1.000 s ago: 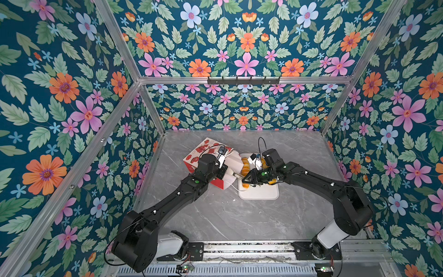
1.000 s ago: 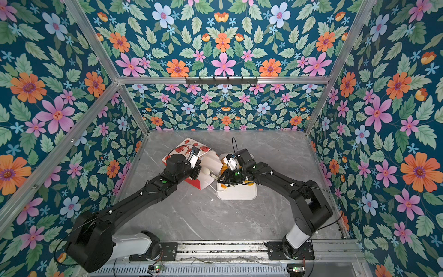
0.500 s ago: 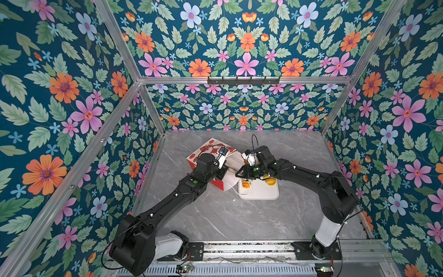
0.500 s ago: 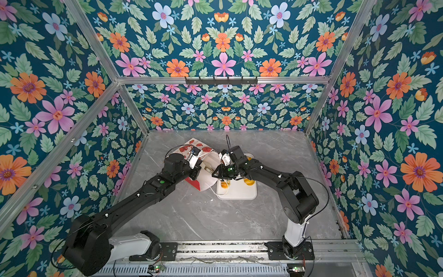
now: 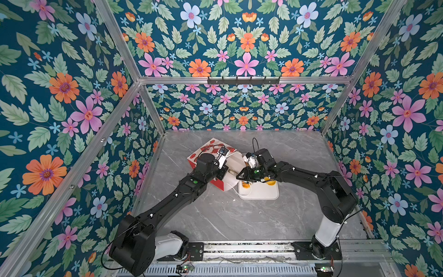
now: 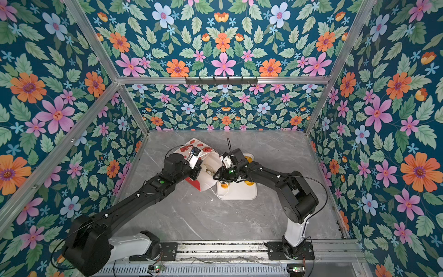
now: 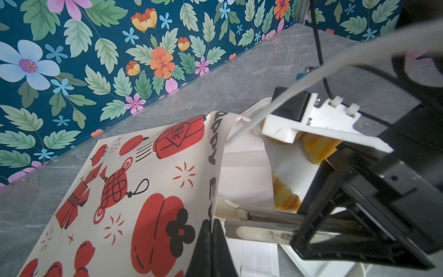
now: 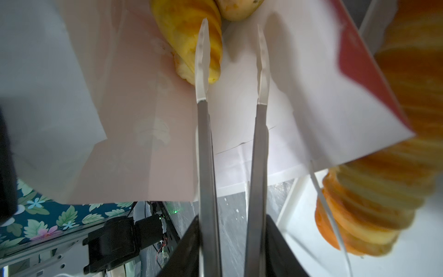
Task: Take the fake bread out of the paper bag
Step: 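Move the right gripper's tongs into the bag mouth toward the remaining bread, then pinch the flat yellow bread inside the bag with the tongs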
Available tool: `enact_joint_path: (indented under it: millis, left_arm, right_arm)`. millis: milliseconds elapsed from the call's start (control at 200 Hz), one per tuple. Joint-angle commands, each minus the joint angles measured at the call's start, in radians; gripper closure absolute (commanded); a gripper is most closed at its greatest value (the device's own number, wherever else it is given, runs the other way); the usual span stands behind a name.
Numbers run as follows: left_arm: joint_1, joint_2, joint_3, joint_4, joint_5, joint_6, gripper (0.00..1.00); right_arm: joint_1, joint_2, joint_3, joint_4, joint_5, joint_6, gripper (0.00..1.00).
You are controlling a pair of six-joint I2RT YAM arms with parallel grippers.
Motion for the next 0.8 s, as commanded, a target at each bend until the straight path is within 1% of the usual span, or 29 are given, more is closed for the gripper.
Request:
enact_joint_path:
  millis: [0, 60, 320, 420, 650, 795]
  left_arm:
    - [0.0, -0.007, -0.002, 0.035, 0.011, 0.002, 1.0]
    - [0.0, -0.007, -0.004, 0.04, 0.011, -0.001, 1.0]
    - [0.0, -0.009, -0.005, 0.041, 0.015, -0.006, 1.0]
    - [0.0, -0.013, -0.005, 0.037, 0.012, -0.006, 1.0]
    - [0.0, -0.017, -0.005, 0.037, 0.012, -0.007, 1.0]
    - [0.0, -0.015, 0.0, 0.036, 0.014, -0.007, 1.0]
  right_arm:
    - [0.003, -0.011, -0.019, 0.092, -0.061, 0.033, 0.61]
    - [0.003, -0.01, -0.027, 0.111, -0.071, 0.039, 0.61]
    - [0.002, -0.051, -0.059, 0.183, -0.043, 0.07, 0.63]
    - [0.002, -0.056, -0.063, 0.2, -0.056, 0.071, 0.63]
    - [0.006, -0.022, -0.047, 0.195, -0.114, 0.054, 0.62]
    - [0.027, -0.001, -0.03, 0.16, -0.118, 0.02, 0.62]
